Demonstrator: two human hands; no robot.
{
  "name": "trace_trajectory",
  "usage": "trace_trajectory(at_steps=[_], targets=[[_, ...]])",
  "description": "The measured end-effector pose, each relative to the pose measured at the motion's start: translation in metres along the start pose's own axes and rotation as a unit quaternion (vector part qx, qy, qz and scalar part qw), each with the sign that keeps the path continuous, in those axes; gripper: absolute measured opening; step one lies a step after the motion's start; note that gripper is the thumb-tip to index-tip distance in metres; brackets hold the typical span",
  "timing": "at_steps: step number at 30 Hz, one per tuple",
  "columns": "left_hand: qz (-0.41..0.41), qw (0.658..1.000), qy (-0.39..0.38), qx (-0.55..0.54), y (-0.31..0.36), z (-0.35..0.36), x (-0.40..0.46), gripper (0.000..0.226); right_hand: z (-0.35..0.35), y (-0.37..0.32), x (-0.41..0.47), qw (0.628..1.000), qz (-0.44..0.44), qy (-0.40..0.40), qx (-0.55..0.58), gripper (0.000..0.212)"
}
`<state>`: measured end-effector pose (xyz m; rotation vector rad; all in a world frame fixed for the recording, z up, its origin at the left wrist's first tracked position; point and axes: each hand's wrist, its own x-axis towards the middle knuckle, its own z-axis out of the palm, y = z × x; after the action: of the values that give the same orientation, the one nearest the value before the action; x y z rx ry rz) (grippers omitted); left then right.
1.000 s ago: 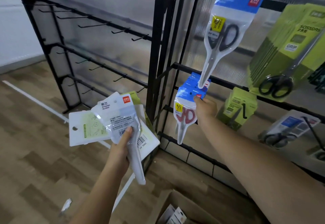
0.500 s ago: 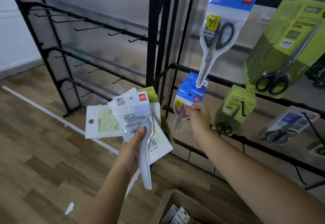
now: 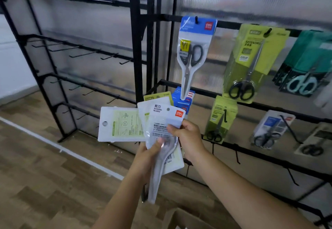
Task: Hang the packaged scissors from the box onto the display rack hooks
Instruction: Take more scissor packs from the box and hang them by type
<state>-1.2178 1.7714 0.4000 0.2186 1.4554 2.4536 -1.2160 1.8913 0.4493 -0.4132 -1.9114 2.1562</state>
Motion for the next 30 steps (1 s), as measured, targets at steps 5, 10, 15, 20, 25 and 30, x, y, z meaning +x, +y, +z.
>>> trace_trajectory(at_steps=[5,10,15,20,25,30], targets=[[-0.015,0.997,0.022,-0.07,0.004,0.026,0.003,0.062,-0.01,-0.002,-0.006,0.998,-0.002,0.052,0.035,0.021],[-0.012,0.999,0.041,-0.033,0.002,0.026,0.006,0.04,-0.028,-0.004,-0.005,0.995,-0.016,0.093,0.037,0.015],[0.003,0.997,0.076,-0.024,-0.005,0.025,0.007,0.02,-0.041,-0.007,0.0,0.992,-0.033,0.116,0.029,0.009],[0.022,0.991,0.127,0.032,-0.009,0.018,0.007,0.016,-0.056,-0.025,0.002,0.966,-0.15,0.209,0.01,0.024],[0.059,0.988,0.12,0.07,-0.009,0.025,0.01,0.014,-0.043,-0.032,-0.003,0.946,-0.268,0.171,-0.059,0.01],[0.104,0.987,0.103,0.066,-0.003,0.041,0.01,0.02,-0.02,-0.013,-0.012,0.971,-0.231,0.065,-0.008,0.024]])
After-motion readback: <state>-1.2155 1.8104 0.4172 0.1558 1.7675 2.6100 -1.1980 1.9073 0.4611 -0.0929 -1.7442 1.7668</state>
